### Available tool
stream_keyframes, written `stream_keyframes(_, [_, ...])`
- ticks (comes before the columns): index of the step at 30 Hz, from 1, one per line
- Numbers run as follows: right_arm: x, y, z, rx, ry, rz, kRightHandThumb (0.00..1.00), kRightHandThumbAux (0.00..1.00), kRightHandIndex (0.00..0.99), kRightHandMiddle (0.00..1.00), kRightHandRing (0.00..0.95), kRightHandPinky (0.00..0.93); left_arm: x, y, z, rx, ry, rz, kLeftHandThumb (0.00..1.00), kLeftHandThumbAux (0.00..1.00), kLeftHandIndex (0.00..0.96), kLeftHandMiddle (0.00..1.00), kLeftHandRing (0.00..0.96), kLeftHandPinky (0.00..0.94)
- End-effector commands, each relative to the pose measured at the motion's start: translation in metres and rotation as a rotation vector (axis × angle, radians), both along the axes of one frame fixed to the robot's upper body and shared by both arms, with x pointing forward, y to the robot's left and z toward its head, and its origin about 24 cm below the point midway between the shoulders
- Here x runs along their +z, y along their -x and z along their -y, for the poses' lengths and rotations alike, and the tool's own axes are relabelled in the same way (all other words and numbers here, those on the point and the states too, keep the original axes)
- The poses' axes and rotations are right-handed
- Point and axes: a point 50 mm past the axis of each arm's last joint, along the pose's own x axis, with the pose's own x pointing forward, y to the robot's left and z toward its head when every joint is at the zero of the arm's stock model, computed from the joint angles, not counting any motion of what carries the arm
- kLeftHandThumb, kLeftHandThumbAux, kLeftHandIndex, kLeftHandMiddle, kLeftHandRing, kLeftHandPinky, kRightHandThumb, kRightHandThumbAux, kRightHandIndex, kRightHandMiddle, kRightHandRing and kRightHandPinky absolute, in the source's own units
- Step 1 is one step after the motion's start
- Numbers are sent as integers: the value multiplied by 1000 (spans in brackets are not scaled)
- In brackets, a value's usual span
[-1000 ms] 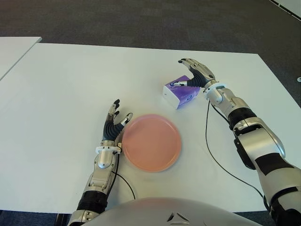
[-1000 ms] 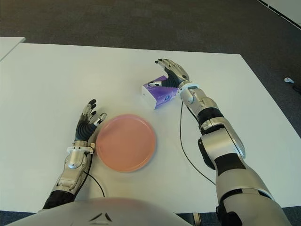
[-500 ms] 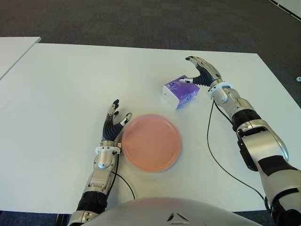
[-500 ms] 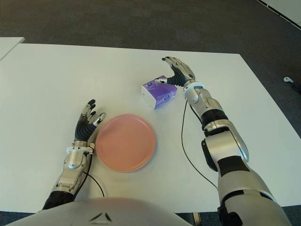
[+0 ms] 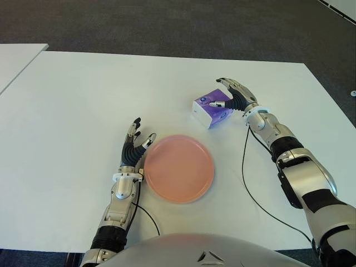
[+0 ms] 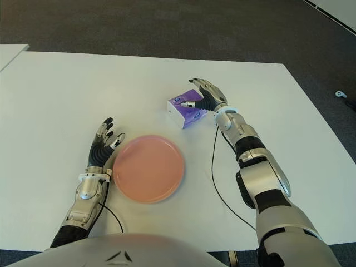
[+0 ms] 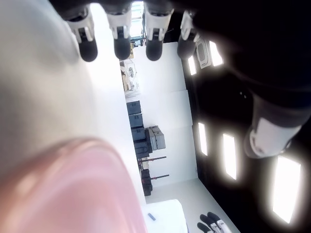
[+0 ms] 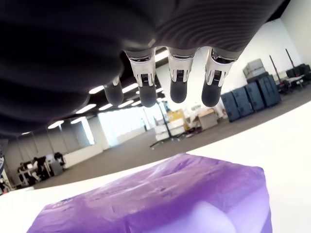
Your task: Put the tissue paper into the plate.
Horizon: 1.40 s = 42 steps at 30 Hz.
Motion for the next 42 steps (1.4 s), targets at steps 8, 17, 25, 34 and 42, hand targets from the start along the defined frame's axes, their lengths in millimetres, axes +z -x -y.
stream_keyframes(8, [-25,8,-6,36,50,-95,225,354,0,0,0,0,-8,5,-1,6,-1,-61,0,532,0,0,0,0])
stream_keyframes(17, [-29,11,-11,114,109,-128,209,357,0,0,0,0,-8,5,-2,9,-2,-60,0,525,0,0,0,0])
stream_keyframes(25, [-31,12,-16,156,155,-130,181,346,0,0,0,0,-8,6,-1,9,3,-60,0,532,0,0,0,0])
stream_keyframes(34, [-31,10,-18,128,127,-126,170,343,0,0,0,0,-9,7,-2,10,5,-61,0,536,0,0,0,0])
stream_keyframes(42, [-27,7,-22,102,60,-124,186,349,0,0,0,0,-9,8,-3,9,-8,-56,0,536,0,0,0,0])
